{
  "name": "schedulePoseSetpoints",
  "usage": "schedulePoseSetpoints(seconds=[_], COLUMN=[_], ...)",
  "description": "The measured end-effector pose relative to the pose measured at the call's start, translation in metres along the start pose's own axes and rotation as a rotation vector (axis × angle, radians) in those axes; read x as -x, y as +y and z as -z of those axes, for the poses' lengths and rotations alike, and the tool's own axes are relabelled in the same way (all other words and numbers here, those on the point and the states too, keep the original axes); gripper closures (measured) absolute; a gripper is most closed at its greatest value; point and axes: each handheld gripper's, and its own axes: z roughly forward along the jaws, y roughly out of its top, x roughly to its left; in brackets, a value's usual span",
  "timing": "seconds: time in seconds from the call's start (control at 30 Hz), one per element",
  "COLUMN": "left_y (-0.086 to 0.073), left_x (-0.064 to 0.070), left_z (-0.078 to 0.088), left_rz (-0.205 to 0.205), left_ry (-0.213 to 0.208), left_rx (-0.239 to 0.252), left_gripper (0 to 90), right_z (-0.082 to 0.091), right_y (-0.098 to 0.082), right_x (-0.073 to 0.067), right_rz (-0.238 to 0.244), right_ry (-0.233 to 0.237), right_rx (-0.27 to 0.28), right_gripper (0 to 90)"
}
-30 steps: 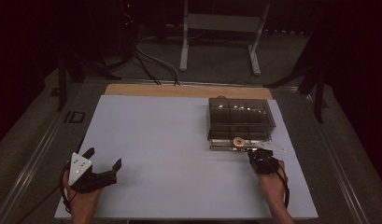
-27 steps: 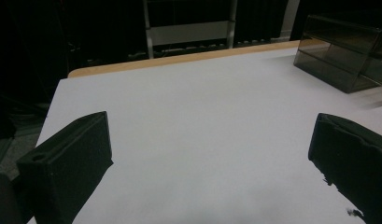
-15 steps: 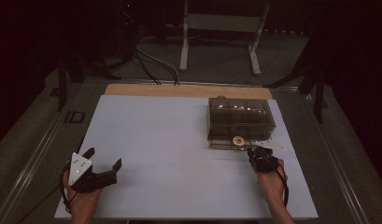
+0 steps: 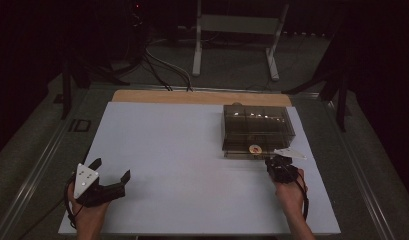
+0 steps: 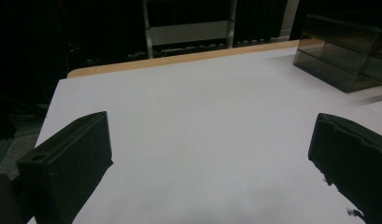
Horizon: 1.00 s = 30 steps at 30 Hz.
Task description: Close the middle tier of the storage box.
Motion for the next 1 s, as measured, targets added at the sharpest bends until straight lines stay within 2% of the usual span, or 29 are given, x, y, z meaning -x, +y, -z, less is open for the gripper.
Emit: schedulePoseSetpoints(seconds=[1.0], left_y=[-0.0001], left_x=[-0.0001], left_z=[-0.0003], left_rz=[0.002], left_ry=[0.000], left_rx=[0.001], left_gripper=[1.0], right_z=[-0.0077], right_y=[0.0070], right_x=[-0.0006], right_rz=[-0.019], right_ry=[-0.005], right_rx=[0.002], right_gripper=[90.0])
